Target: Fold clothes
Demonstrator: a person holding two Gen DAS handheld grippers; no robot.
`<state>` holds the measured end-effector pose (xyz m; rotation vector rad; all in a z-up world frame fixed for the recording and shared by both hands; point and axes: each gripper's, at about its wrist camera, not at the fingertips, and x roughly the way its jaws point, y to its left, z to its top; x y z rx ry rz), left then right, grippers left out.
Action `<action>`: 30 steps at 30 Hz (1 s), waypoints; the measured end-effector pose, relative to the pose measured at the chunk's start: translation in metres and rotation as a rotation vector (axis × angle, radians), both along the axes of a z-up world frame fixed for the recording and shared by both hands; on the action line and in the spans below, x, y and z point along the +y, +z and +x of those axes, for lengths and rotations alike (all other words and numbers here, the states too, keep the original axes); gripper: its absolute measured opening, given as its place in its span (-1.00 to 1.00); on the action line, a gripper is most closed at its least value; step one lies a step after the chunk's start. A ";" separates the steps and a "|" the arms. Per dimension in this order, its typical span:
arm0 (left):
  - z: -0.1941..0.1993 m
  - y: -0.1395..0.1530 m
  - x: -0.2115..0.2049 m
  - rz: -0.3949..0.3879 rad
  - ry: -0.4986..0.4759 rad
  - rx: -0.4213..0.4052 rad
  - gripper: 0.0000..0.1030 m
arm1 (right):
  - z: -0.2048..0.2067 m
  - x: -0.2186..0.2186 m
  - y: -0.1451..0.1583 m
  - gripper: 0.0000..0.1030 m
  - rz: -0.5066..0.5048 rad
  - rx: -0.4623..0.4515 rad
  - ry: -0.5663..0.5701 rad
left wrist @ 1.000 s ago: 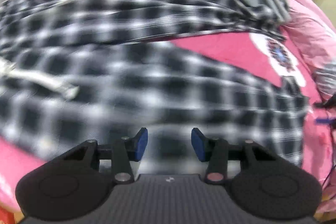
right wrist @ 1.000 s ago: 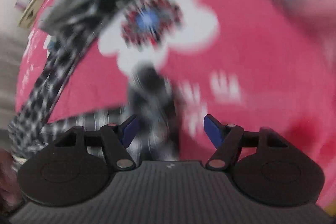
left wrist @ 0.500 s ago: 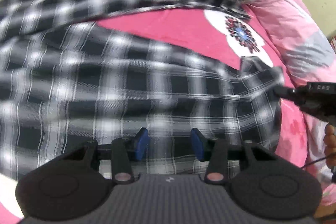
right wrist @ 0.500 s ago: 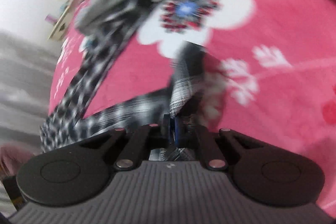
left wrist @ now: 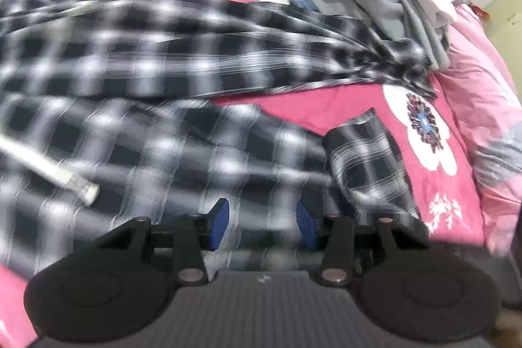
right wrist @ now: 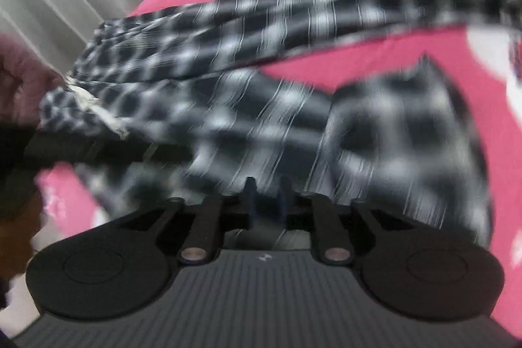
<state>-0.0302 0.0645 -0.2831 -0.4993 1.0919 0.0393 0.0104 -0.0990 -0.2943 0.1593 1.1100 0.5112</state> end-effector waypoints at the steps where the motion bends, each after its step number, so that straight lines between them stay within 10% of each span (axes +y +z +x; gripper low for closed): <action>1: 0.006 -0.002 -0.003 -0.007 -0.021 -0.002 -0.10 | -0.006 -0.002 0.000 -0.57 0.027 0.027 -0.012; 13: 0.123 -0.027 -0.064 0.013 -0.368 -0.108 0.10 | -0.042 -0.200 -0.030 -0.05 0.162 0.196 -0.808; 21: 0.181 -0.045 -0.092 0.024 -0.539 -0.092 0.09 | -0.038 -0.183 -0.057 -0.02 0.286 0.210 -0.813; 24: 0.190 -0.049 -0.101 0.041 -0.573 -0.099 -0.15 | -0.038 -0.170 -0.052 -0.24 0.231 0.173 -0.789; 26: 0.193 -0.050 -0.107 0.052 -0.589 -0.108 -0.43 | -0.041 -0.164 -0.048 -0.85 0.203 0.140 -0.773; 30: 0.193 -0.045 -0.118 0.045 -0.602 -0.132 -0.87 | -0.048 -0.155 -0.037 -0.90 0.151 0.064 -0.770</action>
